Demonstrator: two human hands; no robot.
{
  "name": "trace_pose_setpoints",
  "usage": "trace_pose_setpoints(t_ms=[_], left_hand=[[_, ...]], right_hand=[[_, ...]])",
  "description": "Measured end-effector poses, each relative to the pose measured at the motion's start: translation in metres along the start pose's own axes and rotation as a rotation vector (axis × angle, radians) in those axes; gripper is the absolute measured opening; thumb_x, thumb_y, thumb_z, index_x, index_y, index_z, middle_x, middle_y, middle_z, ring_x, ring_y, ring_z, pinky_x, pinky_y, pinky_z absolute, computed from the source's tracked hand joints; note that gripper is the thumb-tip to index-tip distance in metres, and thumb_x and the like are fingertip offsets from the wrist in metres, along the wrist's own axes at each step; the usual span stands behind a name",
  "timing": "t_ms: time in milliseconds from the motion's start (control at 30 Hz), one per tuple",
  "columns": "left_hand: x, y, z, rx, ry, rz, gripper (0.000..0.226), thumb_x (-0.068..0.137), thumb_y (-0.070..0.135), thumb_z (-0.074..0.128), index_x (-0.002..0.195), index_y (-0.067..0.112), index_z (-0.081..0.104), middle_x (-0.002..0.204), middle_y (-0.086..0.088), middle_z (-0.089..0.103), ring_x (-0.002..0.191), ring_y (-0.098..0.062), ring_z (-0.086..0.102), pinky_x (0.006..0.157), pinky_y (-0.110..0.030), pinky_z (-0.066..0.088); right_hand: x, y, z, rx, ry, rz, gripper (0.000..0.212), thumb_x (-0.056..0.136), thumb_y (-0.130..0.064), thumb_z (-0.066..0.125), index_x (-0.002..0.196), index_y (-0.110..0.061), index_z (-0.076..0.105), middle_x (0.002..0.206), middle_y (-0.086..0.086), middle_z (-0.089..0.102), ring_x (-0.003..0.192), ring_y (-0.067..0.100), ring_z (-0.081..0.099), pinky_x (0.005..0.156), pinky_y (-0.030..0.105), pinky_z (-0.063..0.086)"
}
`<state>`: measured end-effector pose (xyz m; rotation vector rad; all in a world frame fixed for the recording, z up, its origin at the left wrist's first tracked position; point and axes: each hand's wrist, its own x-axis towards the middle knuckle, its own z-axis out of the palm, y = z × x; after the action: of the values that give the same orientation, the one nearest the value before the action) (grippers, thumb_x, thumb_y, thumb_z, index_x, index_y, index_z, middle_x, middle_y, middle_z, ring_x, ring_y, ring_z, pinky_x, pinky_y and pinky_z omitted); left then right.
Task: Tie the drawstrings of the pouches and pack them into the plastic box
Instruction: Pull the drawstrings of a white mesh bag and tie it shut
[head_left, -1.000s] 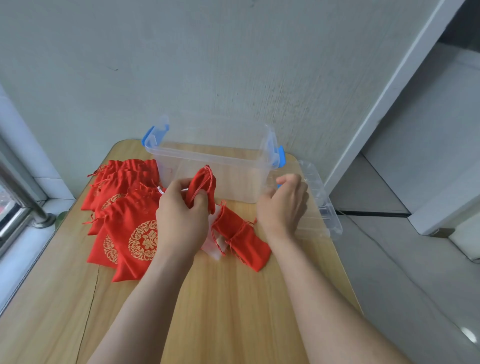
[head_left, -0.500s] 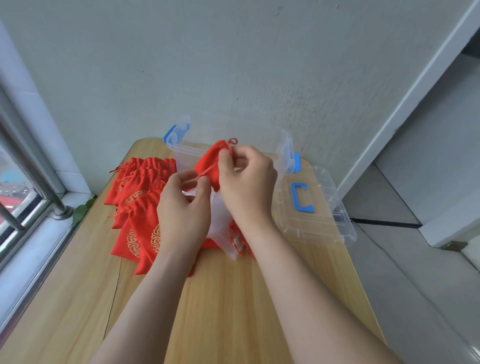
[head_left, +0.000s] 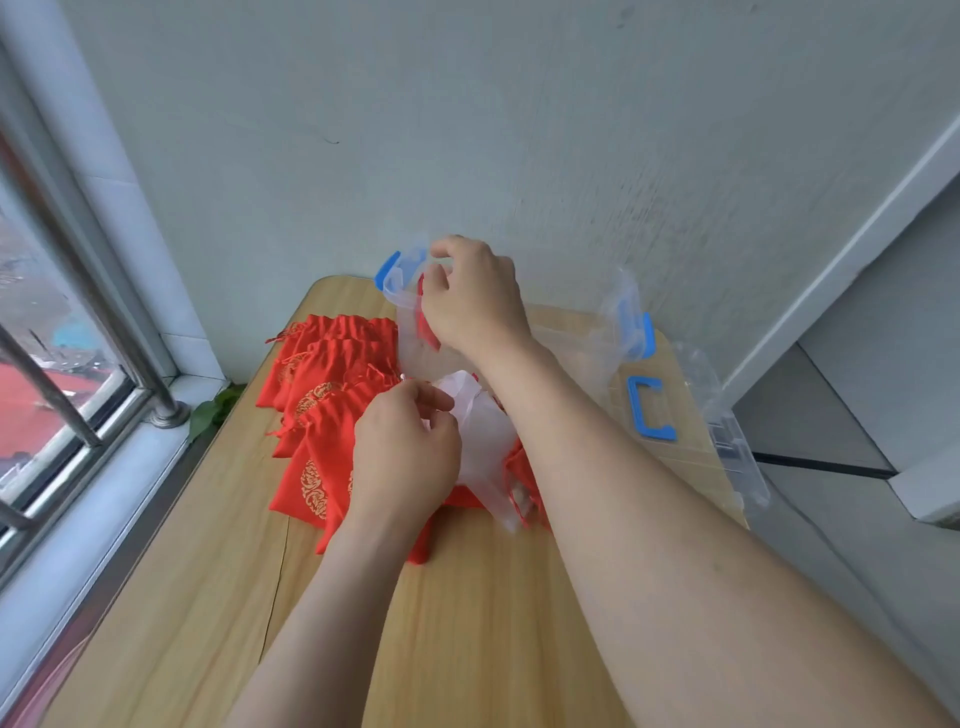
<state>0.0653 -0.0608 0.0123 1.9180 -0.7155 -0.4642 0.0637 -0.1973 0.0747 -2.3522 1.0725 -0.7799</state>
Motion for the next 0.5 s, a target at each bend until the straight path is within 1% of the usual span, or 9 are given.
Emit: trace_pose_setpoints(t_ms=[33, 67, 133, 200, 233, 267, 333, 433, 500], left_hand=[[0.0, -0.003, 0.001, 0.059, -0.009, 0.031, 0.024, 0.091, 0.011, 0.057, 0.105, 0.02, 0.073, 0.108, 0.001, 0.071, 0.103, -0.024, 0.067, 0.089, -0.042, 0.055], [0.0, -0.006, 0.003, 0.12, -0.026, 0.05, 0.022, 0.092, 0.018, 0.059, 0.108, 0.022, 0.073, 0.111, 0.0, 0.069, 0.107, -0.025, 0.065, 0.092, -0.043, 0.053], [-0.004, -0.005, 0.005, 0.276, -0.092, 0.042, 0.026, 0.095, 0.042, 0.06, 0.116, 0.03, 0.069, 0.117, 0.003, 0.059, 0.116, -0.028, 0.056, 0.094, -0.043, 0.043], [-0.008, -0.004, 0.006, 0.438, -0.149, 0.022, 0.045, 0.092, 0.068, 0.053, 0.123, 0.037, 0.063, 0.12, 0.005, 0.049, 0.117, -0.031, 0.047, 0.091, -0.043, 0.028], [-0.011, -0.002, 0.007, 0.497, -0.155, 0.034, 0.055, 0.089, 0.077, 0.048, 0.124, 0.038, 0.061, 0.122, 0.004, 0.047, 0.115, -0.031, 0.044, 0.089, -0.043, 0.025], [-0.013, -0.001, 0.008, 0.541, -0.152, 0.051, 0.061, 0.086, 0.082, 0.045, 0.123, 0.037, 0.061, 0.123, 0.003, 0.048, 0.113, -0.03, 0.042, 0.088, -0.044, 0.024], [-0.017, 0.001, 0.011, 0.569, -0.128, 0.067, 0.066, 0.085, 0.085, 0.043, 0.119, 0.032, 0.063, 0.125, 0.001, 0.05, 0.11, -0.03, 0.042, 0.087, -0.044, 0.026], [-0.019, 0.003, 0.013, 0.585, -0.097, 0.072, 0.073, 0.082, 0.088, 0.045, 0.116, 0.028, 0.065, 0.124, 0.0, 0.051, 0.116, -0.033, 0.046, 0.091, -0.048, 0.033], [-0.021, 0.002, 0.014, 0.625, -0.103, 0.097, 0.072, 0.078, 0.087, 0.053, 0.118, 0.027, 0.064, 0.121, 0.0, 0.05, 0.116, -0.032, 0.047, 0.09, -0.047, 0.036]], right_hand=[[-0.004, 0.002, -0.001, -0.038, -0.043, 0.002, 0.039, 0.101, -0.012, 0.049, 0.136, -0.018, 0.065, 0.129, 0.008, 0.071, 0.123, 0.034, 0.056, 0.095, 0.037, 0.046], [-0.01, 0.005, -0.004, -0.084, -0.042, -0.001, 0.044, 0.099, -0.011, 0.049, 0.14, -0.019, 0.062, 0.131, 0.009, 0.07, 0.123, 0.035, 0.056, 0.097, 0.039, 0.046], [-0.026, 0.015, -0.01, -0.249, 0.06, -0.015, 0.037, 0.097, -0.014, 0.053, 0.13, -0.023, 0.068, 0.12, 0.005, 0.075, 0.118, 0.036, 0.057, 0.095, 0.042, 0.044], [-0.045, 0.026, -0.012, -0.44, 0.193, -0.007, 0.022, 0.1, -0.024, 0.056, 0.114, -0.026, 0.073, 0.107, -0.001, 0.076, 0.112, 0.033, 0.054, 0.086, 0.04, 0.036], [-0.054, 0.033, -0.013, -0.495, 0.237, 0.003, 0.019, 0.101, -0.024, 0.058, 0.111, -0.028, 0.074, 0.105, -0.003, 0.075, 0.109, 0.031, 0.052, 0.083, 0.038, 0.032], [-0.062, 0.039, -0.013, -0.512, 0.26, 0.011, 0.022, 0.101, -0.021, 0.059, 0.114, -0.03, 0.074, 0.105, -0.003, 0.074, 0.108, 0.031, 0.052, 0.081, 0.037, 0.029], [-0.071, 0.05, -0.013, -0.489, 0.262, 0.01, 0.035, 0.101, -0.009, 0.057, 0.126, -0.029, 0.071, 0.11, -0.002, 0.073, 0.107, 0.031, 0.051, 0.08, 0.035, 0.031], [-0.067, 0.061, -0.018, -0.414, 0.25, -0.012, 0.046, 0.097, 0.003, 0.055, 0.132, -0.022, 0.07, 0.115, 0.002, 0.074, 0.11, 0.033, 0.053, 0.086, 0.037, 0.042], [-0.065, 0.067, -0.023, -0.337, 0.242, -0.038, 0.054, 0.091, 0.011, 0.054, 0.135, -0.017, 0.07, 0.119, 0.005, 0.076, 0.112, 0.035, 0.056, 0.091, 0.042, 0.049]])
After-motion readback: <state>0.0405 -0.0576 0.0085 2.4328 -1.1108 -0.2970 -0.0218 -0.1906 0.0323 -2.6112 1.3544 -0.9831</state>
